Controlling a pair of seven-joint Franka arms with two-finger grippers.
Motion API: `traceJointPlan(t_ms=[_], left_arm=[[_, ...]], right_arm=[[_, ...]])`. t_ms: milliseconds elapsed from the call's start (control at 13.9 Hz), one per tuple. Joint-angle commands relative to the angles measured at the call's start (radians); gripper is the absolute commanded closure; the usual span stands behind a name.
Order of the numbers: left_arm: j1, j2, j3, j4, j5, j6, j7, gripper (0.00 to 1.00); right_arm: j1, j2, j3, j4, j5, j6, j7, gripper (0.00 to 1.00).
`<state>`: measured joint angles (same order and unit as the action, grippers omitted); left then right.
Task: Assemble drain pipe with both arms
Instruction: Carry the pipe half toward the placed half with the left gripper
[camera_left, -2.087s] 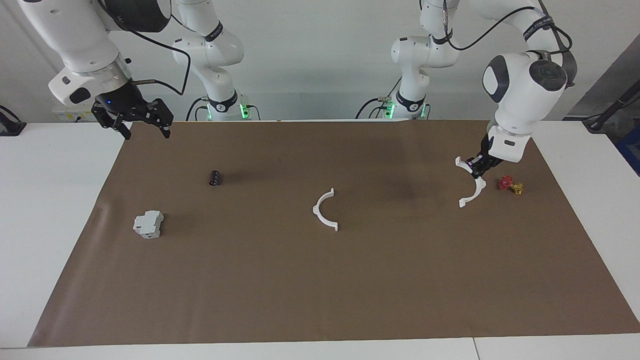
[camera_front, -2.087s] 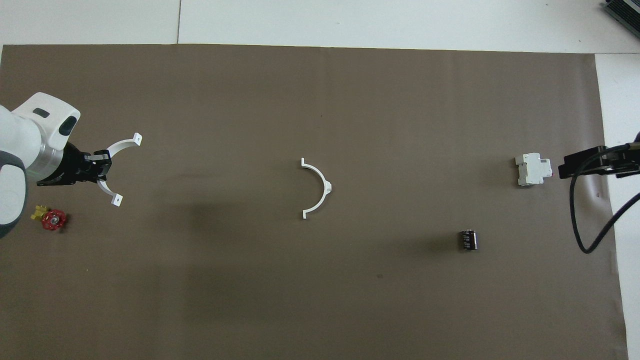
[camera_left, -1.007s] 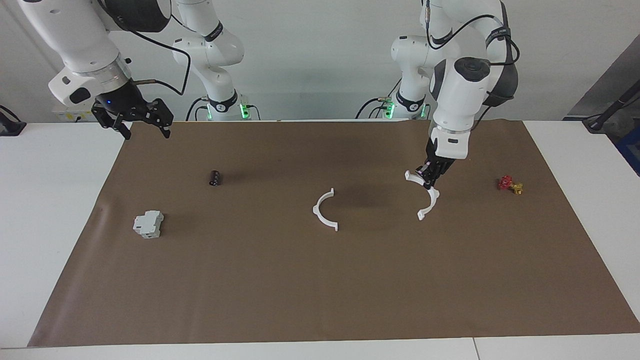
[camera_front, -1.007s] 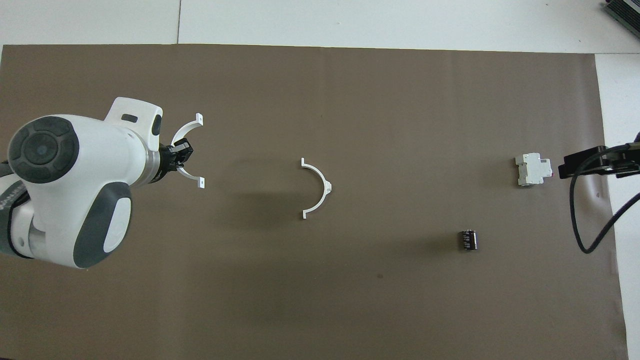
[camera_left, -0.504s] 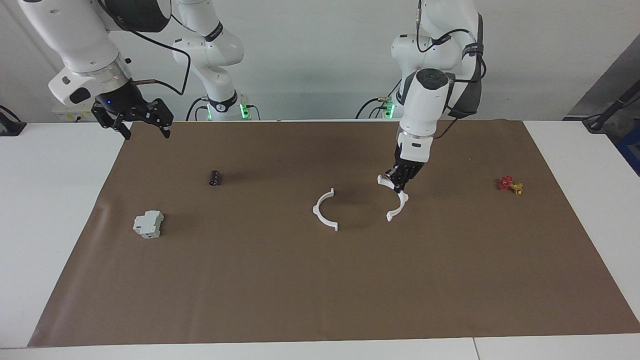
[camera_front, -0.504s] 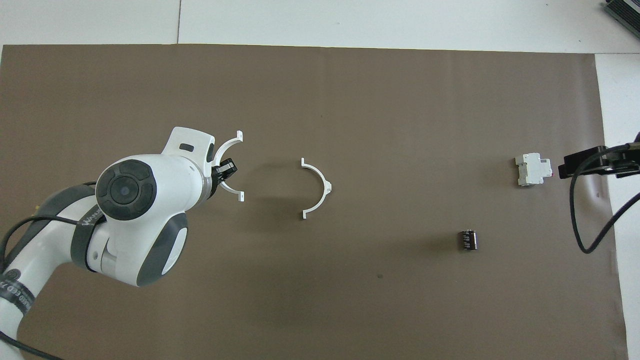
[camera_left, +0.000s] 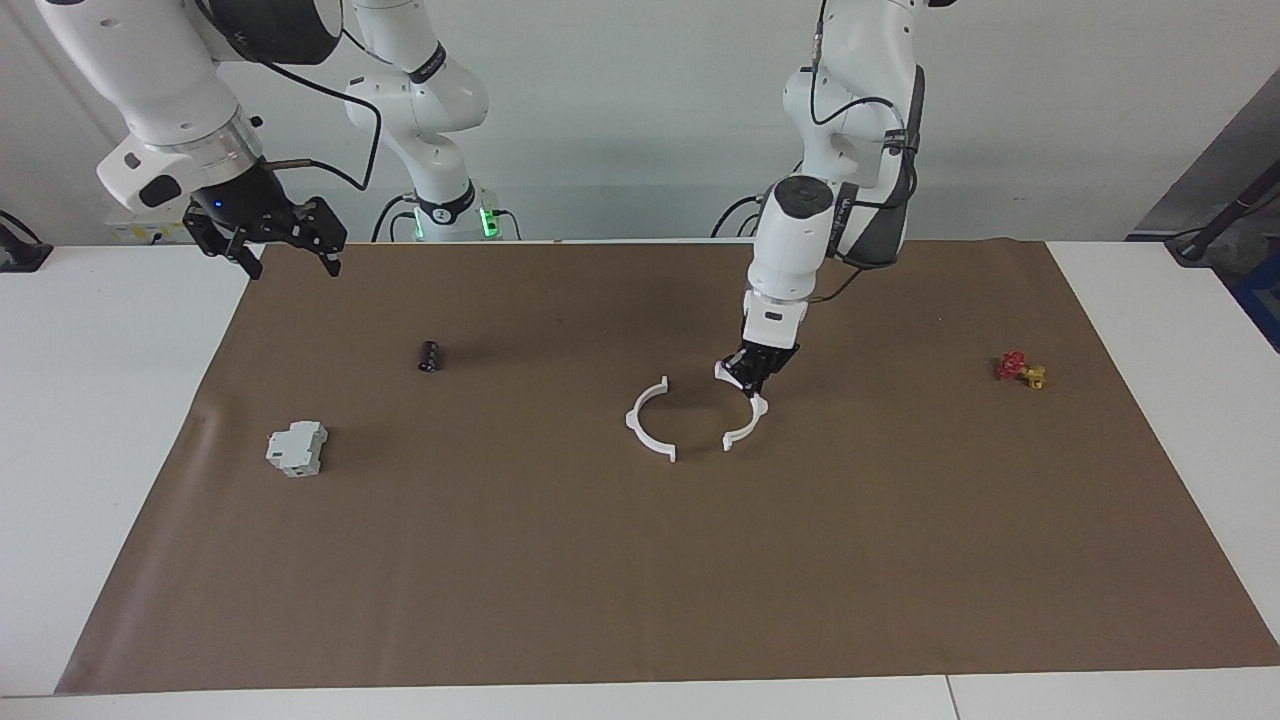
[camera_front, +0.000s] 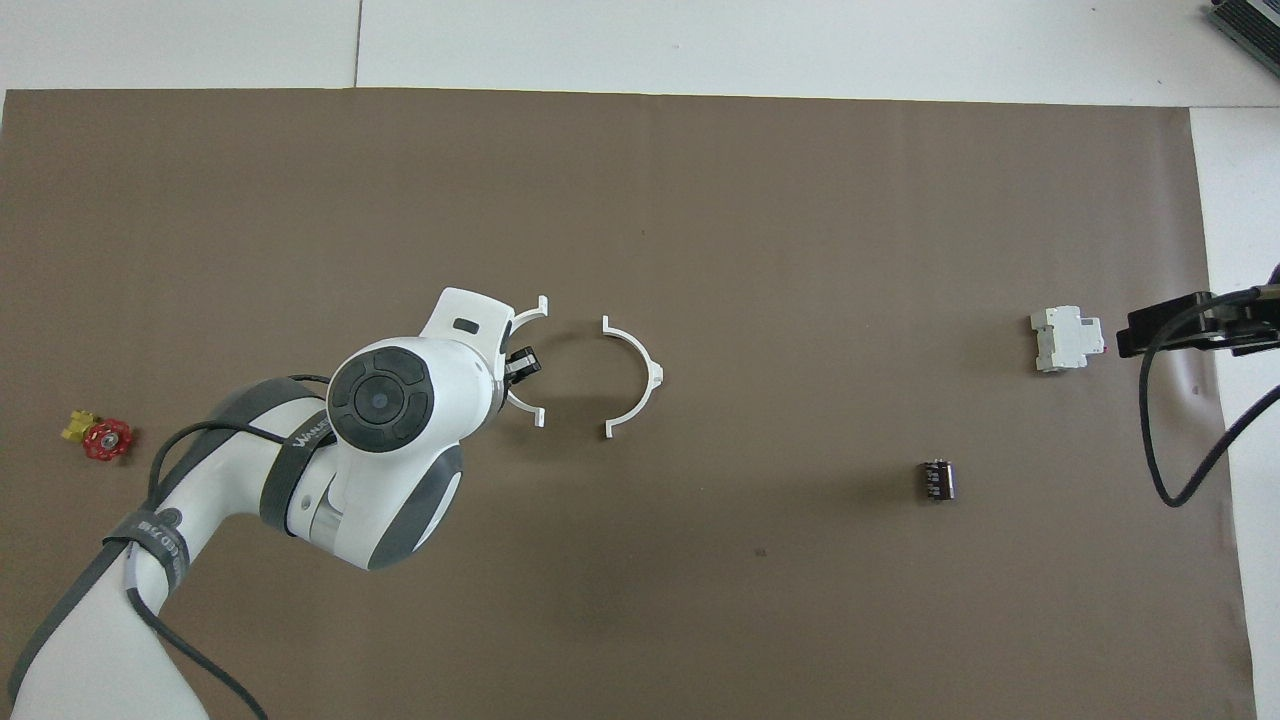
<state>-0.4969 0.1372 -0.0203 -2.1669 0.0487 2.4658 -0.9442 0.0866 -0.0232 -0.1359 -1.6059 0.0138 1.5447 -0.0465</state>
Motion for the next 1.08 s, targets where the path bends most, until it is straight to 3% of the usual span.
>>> traceJointPlan(t_ms=[0,432,1007], left_arm=[[-0.037,0.031,0.019,-0.001,0.033,0.025,-0.031,1.00],[-0.067,0.062,0.019,0.009,0.102,0.044,-0.120,1.00],[-0.092,0.091,0.022,0.033,0.102,0.042,-0.157,1.00]], right_arm=[[-0.002,-0.001,0.002,0.000,0.014,-0.005,0.013,0.00],[-0.002,-0.001,0.002,0.000,0.014,-0.005,0.013,0.00],[-0.002,-0.001,0.002,-0.002,0.014,-0.005,0.013,0.00]])
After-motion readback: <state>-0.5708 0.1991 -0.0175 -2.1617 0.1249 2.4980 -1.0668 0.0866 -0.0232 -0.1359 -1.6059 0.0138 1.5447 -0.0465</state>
